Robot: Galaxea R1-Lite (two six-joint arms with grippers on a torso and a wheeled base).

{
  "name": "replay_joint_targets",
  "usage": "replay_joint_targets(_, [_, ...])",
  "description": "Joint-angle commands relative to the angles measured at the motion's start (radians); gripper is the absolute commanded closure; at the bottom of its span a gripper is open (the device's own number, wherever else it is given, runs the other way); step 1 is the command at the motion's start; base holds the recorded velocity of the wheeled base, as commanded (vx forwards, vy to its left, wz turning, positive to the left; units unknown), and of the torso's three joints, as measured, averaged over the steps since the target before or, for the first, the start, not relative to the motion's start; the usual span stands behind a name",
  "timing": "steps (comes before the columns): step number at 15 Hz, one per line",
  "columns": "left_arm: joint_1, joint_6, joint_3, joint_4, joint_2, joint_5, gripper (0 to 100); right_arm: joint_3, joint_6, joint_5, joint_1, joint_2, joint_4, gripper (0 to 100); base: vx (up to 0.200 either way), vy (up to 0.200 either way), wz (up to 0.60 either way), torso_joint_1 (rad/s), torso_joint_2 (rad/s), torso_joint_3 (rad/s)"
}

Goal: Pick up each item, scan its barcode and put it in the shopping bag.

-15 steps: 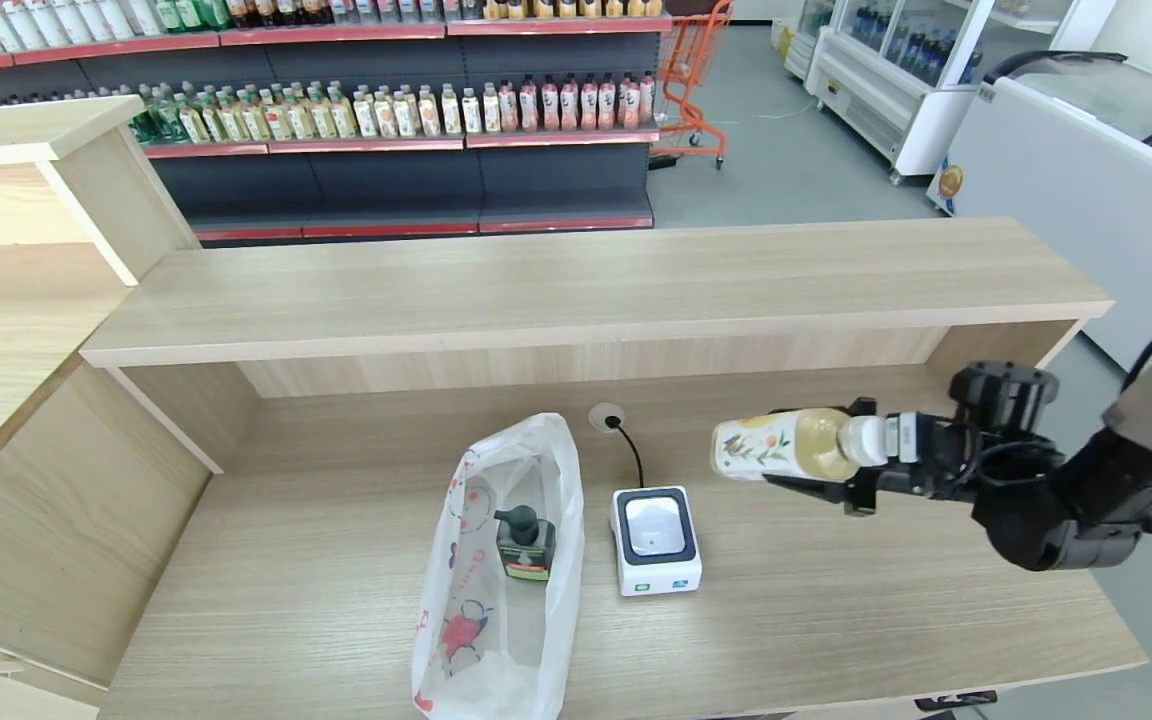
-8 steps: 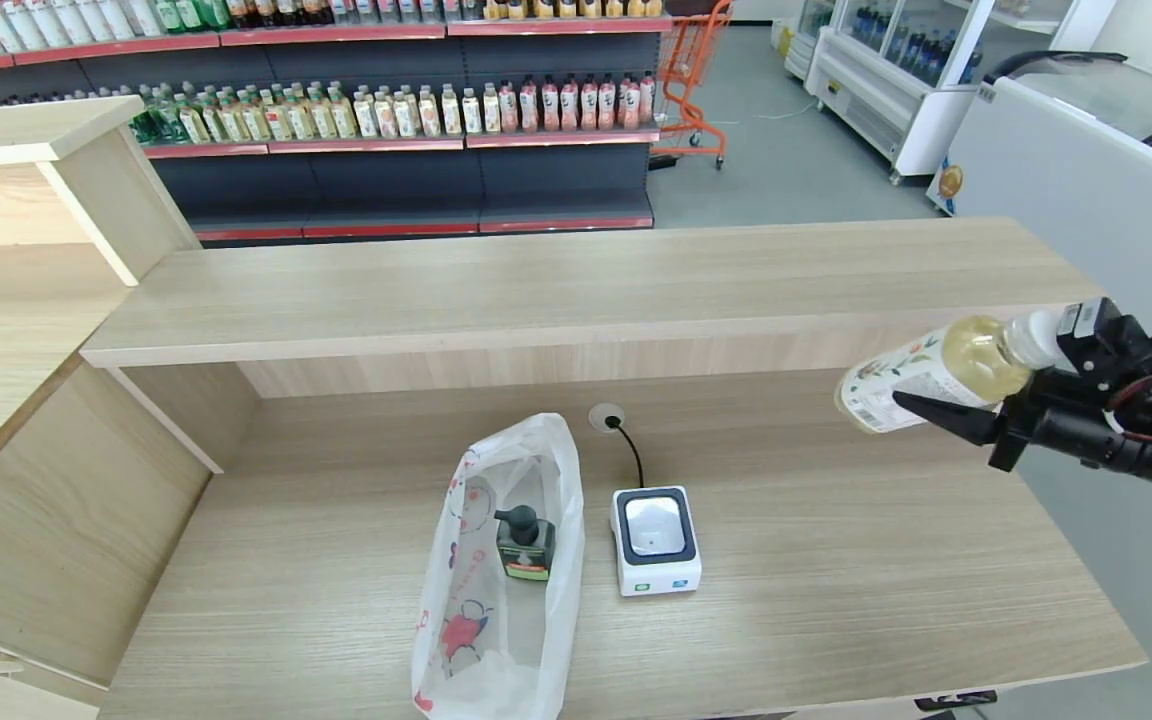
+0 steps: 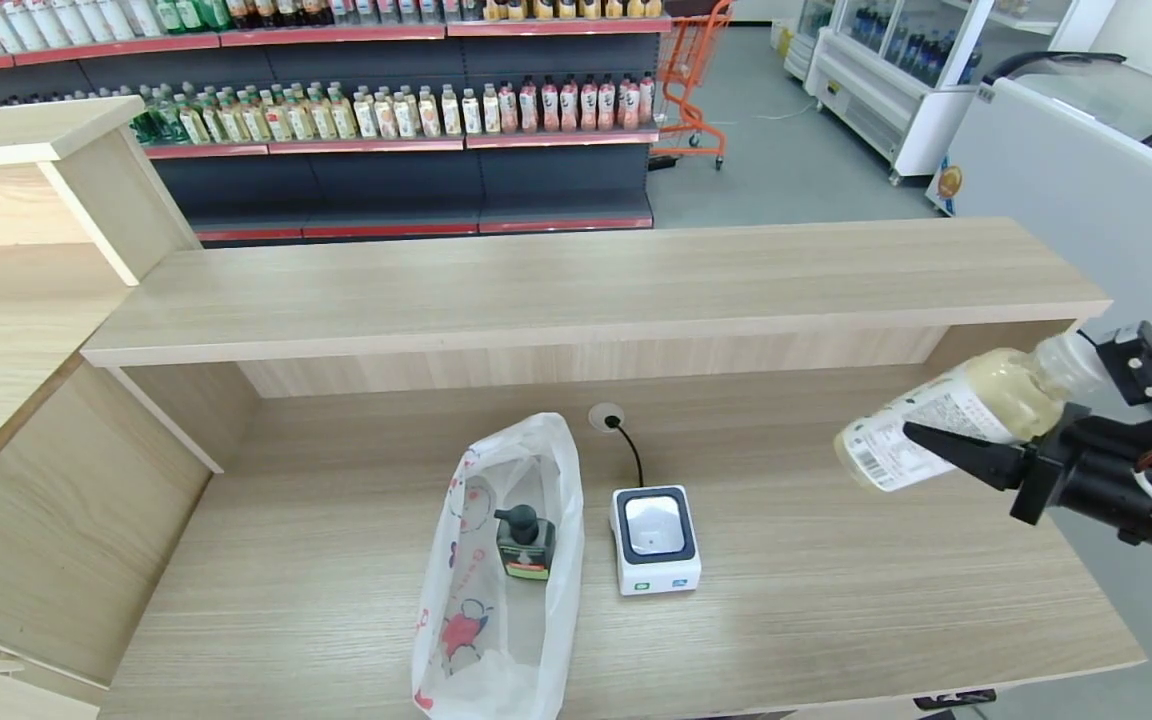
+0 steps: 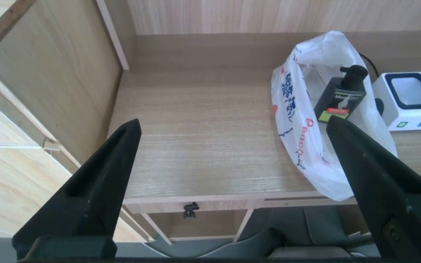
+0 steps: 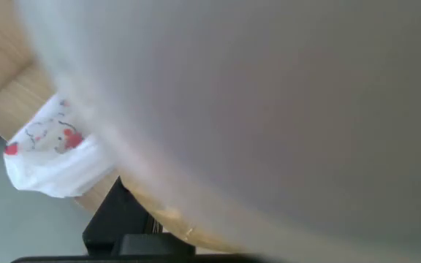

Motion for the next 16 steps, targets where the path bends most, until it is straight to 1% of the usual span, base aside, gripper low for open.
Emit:
replay_joint_targets(1, [0.001, 0.000, 0.000, 0.000, 0.000, 0.000, 0, -0.082, 0.119, -0.120, 0.205, 0.024, 0.004, 100, 0.000, 0.000, 0.00, 0.000, 0.00, 0.000])
replay_joint_targets(2, [0.000, 0.000, 0.000, 0.000, 0.000, 0.000, 0, -0.102, 0.130, -0.129, 0.244, 0.046, 0.019, 100, 0.000, 0.000, 0.00, 0.000, 0.00, 0.000])
replay_joint_targets(4, [0.000, 0.000, 0.000, 0.000, 0.000, 0.000, 0, -0.124, 0.132, -0.131, 0.280, 0.067, 0.076, 100, 0.000, 0.000, 0.00, 0.000, 0.00, 0.000])
replay_joint_targets(7, [0.000, 0.000, 0.000, 0.000, 0.000, 0.000, 0, -0.122, 0.150, -0.128, 0.293, 0.070, 0.134, 100, 0.000, 0.000, 0.00, 0.000, 0.00, 0.000])
replay_joint_targets(10, [0.001, 0.006, 0.000, 0.001, 0.000, 0.000, 0, -0.121, 0.161, -0.125, 0.294, 0.076, 0.139, 100, 0.000, 0.000, 0.00, 0.000, 0.00, 0.000])
replay_joint_targets(12, [0.000, 0.007, 0.000, 0.001, 0.000, 0.000, 0, -0.130, 0.222, -0.125, 0.317, 0.069, 0.155, 100, 0.000, 0.200, 0.00, 0.005, 0.00, 0.007])
replay_joint_targets(13, [0.000, 0.006, 0.000, 0.001, 0.000, 0.000, 0, -0.141, 0.251, -0.125, 0.331, 0.061, 0.186, 100, 0.000, 0.200, 0.00, -0.017, -0.01, 0.007])
replay_joint_targets(16, [0.000, 0.004, 0.000, 0.000, 0.000, 0.000, 0, -0.144, 0.287, -0.125, 0.391, 0.023, 0.280, 100, 0.000, 0.000, 0.00, 0.000, 0.00, 0.000])
